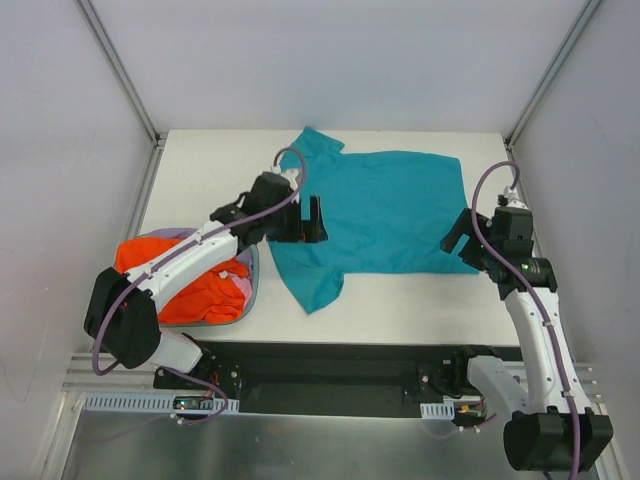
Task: Fold and stack the t-shirts
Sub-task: Flatten out the tshirt
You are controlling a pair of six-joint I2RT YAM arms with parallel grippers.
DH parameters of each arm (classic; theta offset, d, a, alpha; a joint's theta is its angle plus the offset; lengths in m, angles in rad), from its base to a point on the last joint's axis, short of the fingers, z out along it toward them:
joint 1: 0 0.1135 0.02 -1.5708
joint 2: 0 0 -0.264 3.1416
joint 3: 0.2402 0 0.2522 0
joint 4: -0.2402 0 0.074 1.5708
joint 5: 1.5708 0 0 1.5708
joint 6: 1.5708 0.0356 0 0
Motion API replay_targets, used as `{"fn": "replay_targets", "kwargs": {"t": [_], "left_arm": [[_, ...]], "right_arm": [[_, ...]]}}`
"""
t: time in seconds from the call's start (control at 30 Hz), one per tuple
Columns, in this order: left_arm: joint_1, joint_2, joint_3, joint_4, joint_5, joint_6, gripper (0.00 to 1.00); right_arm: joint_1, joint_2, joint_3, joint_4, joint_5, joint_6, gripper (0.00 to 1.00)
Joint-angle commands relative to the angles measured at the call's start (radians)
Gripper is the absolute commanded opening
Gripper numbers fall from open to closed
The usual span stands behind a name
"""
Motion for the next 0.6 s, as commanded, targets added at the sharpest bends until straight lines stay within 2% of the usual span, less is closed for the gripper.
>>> {"fn": "replay_targets", "kwargs": {"t": [0.0, 0.03, 0.07, 0.1, 0.13, 0.17, 0.23, 0.3, 0.33, 0.4, 0.43, 0.47, 0.57], "left_arm": [[-0.044, -0.049, -0.155, 0.049, -0.003, -0.124, 0.99], [-0.047, -0.049, -0.172, 0.056, -0.003, -0.130, 0.99], [-0.047, -0.046, -0.192, 0.066, -0.010, -0.132, 0.99], [-0.047, -0.035, -0.194, 0.069, -0.027, -0.132, 0.99], [-0.047, -0.026, -0.192, 0.075, -0.043, -0.132, 0.99], [-0.046, -0.001, -0.177, 0.075, -0.070, -0.132, 0.99], [-0.043, 0.033, -0.157, 0.086, -0.080, -0.136, 0.99], [-0.020, 0.098, -0.116, 0.090, -0.072, -0.150, 0.99], [-0.005, 0.126, -0.097, 0.101, -0.042, -0.155, 0.99], [0.043, 0.220, -0.032, 0.107, 0.055, -0.170, 0.99], [0.057, 0.250, -0.009, 0.109, 0.087, -0.173, 0.99], [0.066, 0.304, 0.033, 0.116, 0.107, -0.176, 1.00], [0.075, 0.381, 0.099, 0.130, 0.143, -0.182, 0.99]], "right_arm": [[0.003, 0.002, -0.102, 0.218, -0.503, -0.005, 0.99], [0.018, 0.025, -0.148, 0.261, -0.637, 0.018, 0.96], [0.042, 0.037, -0.165, 0.293, -0.666, 0.051, 0.98], [0.137, 0.051, -0.167, 0.312, -0.653, 0.052, 1.00], [0.200, 0.082, -0.154, 0.304, -0.532, 0.048, 1.00], [0.337, 0.105, -0.147, 0.303, -0.458, 0.043, 0.99], [0.438, 0.160, -0.130, 0.327, -0.340, 0.062, 1.00], [0.515, 0.255, -0.119, 0.367, -0.272, 0.156, 0.92], [0.541, 0.287, -0.122, 0.393, -0.192, 0.172, 0.87], [0.610, 0.364, -0.124, 0.450, -0.149, 0.216, 0.81], [0.634, 0.390, -0.118, 0.468, -0.131, 0.223, 0.72], [0.677, 0.415, -0.105, 0.479, -0.122, 0.223, 0.68], [0.726, 0.530, -0.038, 0.479, -0.099, 0.230, 0.61]]}}
